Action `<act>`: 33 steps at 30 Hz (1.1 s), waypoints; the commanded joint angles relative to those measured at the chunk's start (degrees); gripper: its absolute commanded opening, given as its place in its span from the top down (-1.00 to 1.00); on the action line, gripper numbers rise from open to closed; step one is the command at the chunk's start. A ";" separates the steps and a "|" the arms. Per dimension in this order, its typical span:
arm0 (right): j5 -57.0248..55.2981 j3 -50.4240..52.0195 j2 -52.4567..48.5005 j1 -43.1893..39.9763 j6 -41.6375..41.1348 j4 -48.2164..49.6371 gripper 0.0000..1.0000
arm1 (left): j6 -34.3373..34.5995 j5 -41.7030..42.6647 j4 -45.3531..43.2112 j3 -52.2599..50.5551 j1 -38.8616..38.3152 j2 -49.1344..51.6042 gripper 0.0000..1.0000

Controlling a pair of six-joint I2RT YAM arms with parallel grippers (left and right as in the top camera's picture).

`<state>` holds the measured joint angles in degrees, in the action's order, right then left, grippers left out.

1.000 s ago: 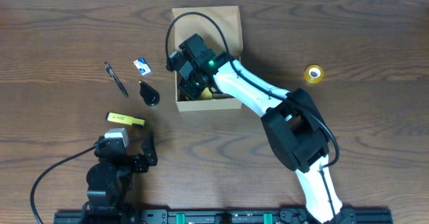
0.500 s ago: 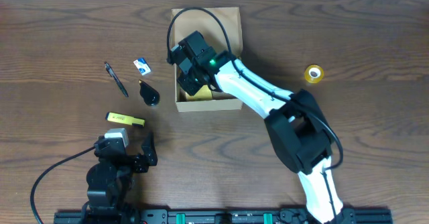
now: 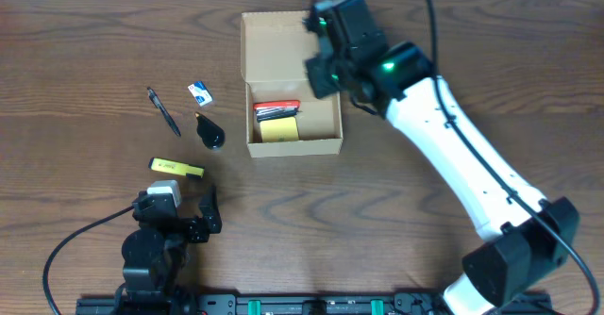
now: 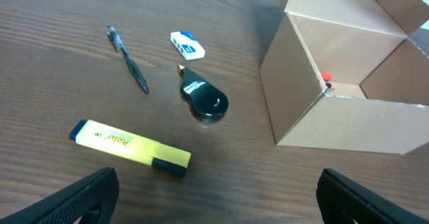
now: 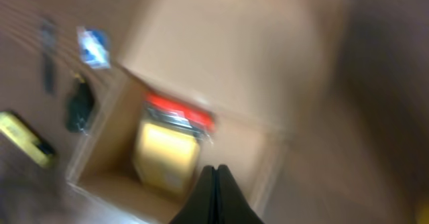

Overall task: Pack container
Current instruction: 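Move the right gripper over the clear tape roll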

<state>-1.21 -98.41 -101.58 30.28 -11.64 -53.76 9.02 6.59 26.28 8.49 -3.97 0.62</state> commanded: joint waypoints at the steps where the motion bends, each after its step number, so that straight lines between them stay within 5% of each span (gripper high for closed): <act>1: -5.51 0.17 0.35 -2.29 -9.90 -6.58 0.98 | -0.22 -0.81 -0.20 -1.05 -0.24 -0.39 -0.91; 8: -9.09 0.17 0.35 -8.17 -22.45 -17.40 0.98 | -0.22 -0.81 -0.20 -1.05 -0.24 -0.39 -0.91; 18: -9.07 0.35 0.33 -17.73 -23.56 -22.62 0.96 | -0.22 -0.81 -0.20 -1.05 -0.24 -0.39 -0.91; 25: -10.47 0.68 0.33 -20.24 -26.27 -22.91 -0.08 | -0.22 -0.81 -0.20 -1.05 -0.24 -0.39 -0.91; 26: -11.08 0.70 0.31 -20.24 -26.25 -22.99 -0.34 | -0.22 -0.81 -0.20 -1.05 -0.24 -0.39 -0.91; 27: -11.50 0.74 0.22 -20.24 -26.23 -22.99 -0.87 | -0.22 -0.81 -0.20 -1.05 -0.24 -0.39 -0.91; 33: -13.51 1.97 0.22 -20.24 -24.37 -20.52 -0.99 | -0.22 -0.81 -0.20 -1.05 -0.24 -0.42 -0.90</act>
<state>-12.43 -97.60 -101.51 10.35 -36.60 -75.61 9.02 6.59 26.28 8.49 -3.97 0.62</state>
